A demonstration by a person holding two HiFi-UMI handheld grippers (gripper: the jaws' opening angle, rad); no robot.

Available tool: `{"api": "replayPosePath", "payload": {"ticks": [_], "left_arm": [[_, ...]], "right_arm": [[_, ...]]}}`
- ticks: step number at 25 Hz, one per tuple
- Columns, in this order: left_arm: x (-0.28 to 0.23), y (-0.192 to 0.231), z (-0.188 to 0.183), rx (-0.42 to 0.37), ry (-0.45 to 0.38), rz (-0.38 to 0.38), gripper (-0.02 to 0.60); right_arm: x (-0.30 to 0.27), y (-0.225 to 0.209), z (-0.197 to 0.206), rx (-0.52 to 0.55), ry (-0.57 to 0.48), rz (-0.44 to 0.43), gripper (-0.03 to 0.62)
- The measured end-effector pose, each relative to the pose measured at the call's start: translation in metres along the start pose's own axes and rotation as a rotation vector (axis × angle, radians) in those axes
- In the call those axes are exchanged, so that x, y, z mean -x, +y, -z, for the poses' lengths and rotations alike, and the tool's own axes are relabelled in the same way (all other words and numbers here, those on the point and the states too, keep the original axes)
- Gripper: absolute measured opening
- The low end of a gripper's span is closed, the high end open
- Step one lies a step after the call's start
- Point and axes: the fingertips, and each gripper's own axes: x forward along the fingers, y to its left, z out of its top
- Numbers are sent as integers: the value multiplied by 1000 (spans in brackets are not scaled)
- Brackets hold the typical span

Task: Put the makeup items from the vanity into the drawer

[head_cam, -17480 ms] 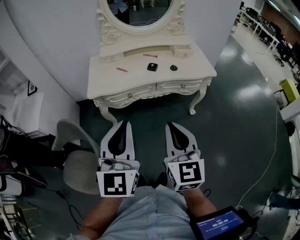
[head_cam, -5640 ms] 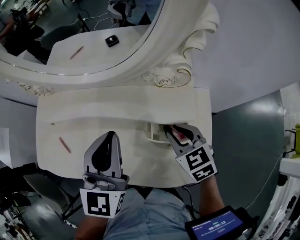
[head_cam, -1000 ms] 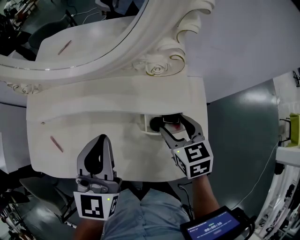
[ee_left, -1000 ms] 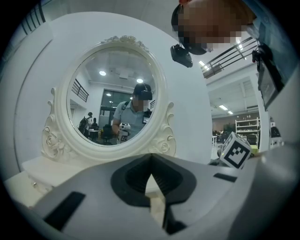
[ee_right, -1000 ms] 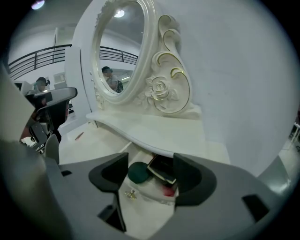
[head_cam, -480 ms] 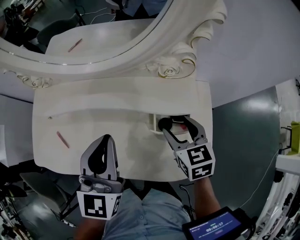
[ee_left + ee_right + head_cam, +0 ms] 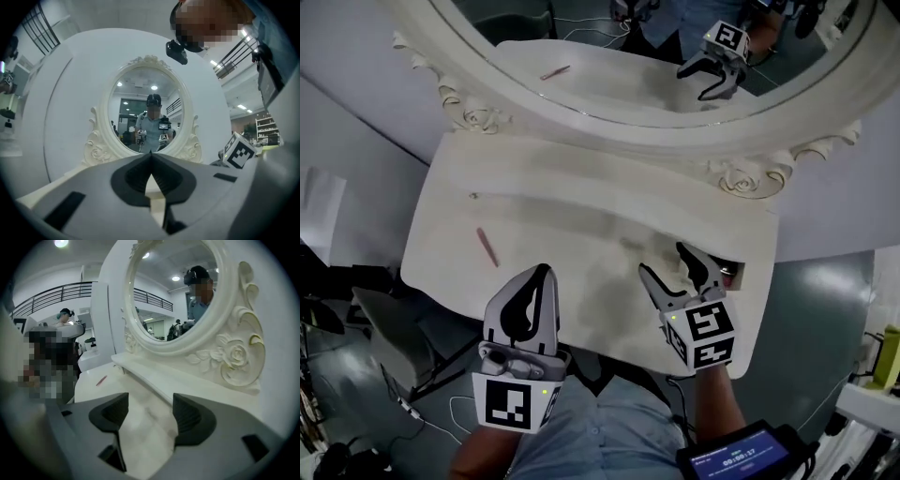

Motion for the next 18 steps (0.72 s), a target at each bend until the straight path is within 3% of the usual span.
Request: {"api": "replayPosePath", "payload": {"ticks": [10, 18], "left_arm": [[70, 117, 14, 30, 25, -221, 0], [115, 222, 42, 73, 68, -352, 0]], "right_arm": [[-86, 142, -42, 142, 42, -236, 298], [-160, 243, -44, 211, 125, -354, 288]]}}
